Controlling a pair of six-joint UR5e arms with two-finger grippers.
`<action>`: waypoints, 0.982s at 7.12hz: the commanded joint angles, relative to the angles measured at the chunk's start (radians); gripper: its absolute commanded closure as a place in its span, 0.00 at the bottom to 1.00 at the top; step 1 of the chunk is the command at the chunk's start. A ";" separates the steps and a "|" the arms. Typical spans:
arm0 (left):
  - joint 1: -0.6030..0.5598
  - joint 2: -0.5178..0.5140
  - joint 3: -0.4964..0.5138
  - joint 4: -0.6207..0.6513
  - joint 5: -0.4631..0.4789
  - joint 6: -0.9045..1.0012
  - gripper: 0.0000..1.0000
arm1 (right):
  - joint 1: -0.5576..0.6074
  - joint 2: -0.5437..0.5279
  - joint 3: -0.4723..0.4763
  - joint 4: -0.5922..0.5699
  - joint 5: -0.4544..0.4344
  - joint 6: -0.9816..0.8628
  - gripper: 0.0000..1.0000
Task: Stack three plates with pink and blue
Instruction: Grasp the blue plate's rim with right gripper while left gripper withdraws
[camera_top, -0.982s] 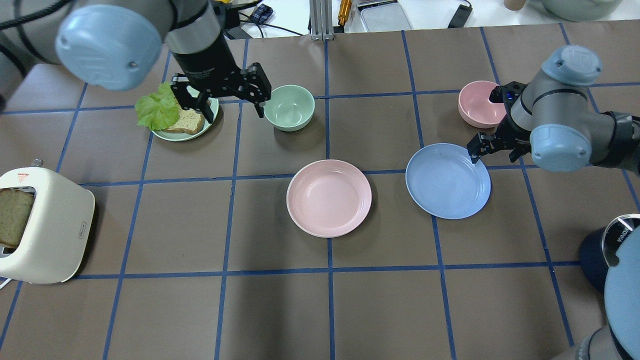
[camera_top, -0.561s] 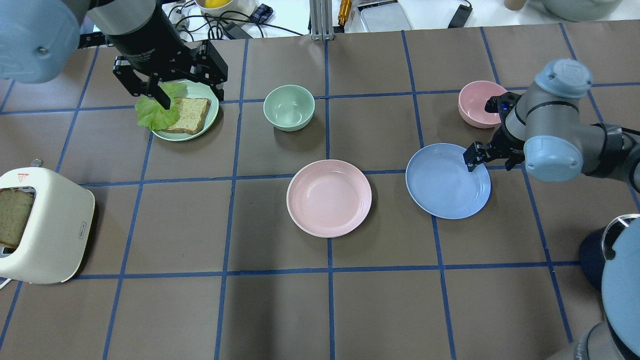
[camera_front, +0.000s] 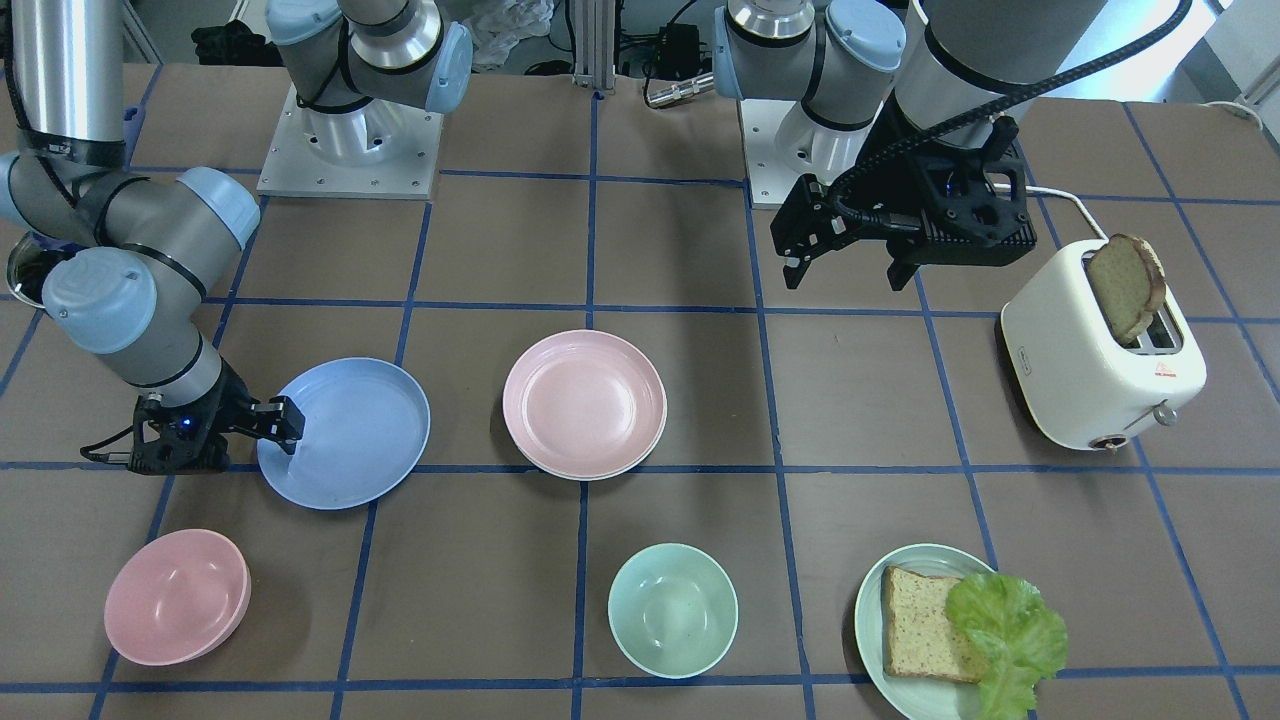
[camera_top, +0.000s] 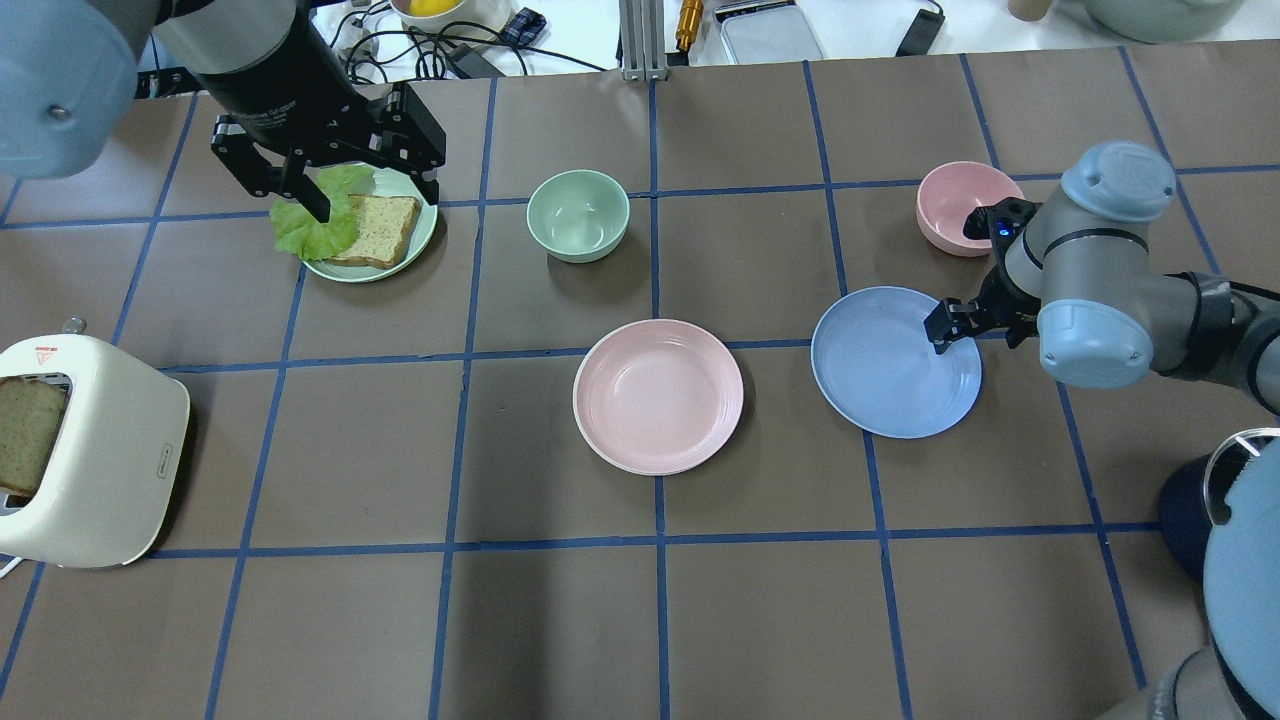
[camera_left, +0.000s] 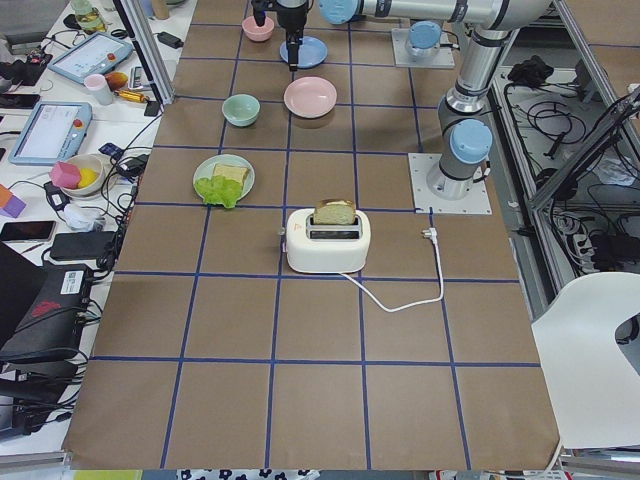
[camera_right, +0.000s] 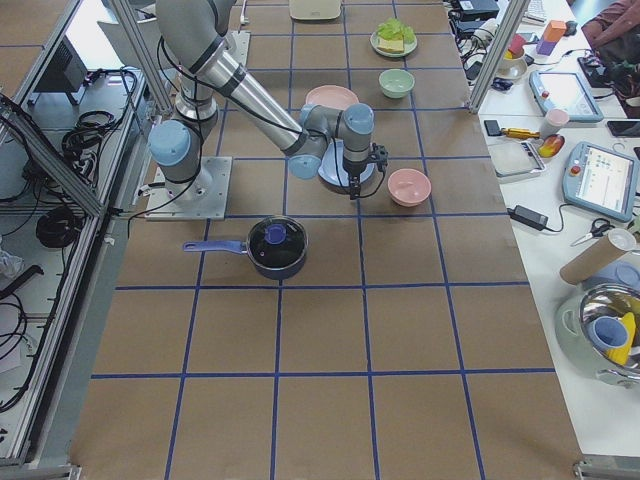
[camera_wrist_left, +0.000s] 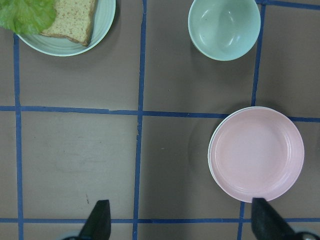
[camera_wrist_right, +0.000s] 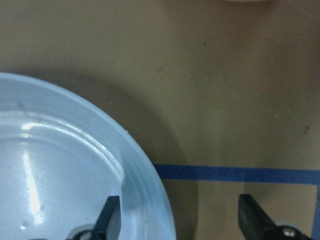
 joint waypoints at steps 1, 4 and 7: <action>-0.003 0.001 -0.002 0.007 0.002 0.000 0.00 | -0.001 -0.001 -0.002 -0.002 -0.002 0.002 0.30; 0.000 0.021 0.013 -0.099 0.045 0.003 0.00 | 0.000 -0.056 0.006 0.016 -0.004 0.002 0.34; 0.001 0.023 0.010 -0.096 0.045 0.002 0.00 | -0.001 -0.044 0.008 0.013 0.003 0.001 0.35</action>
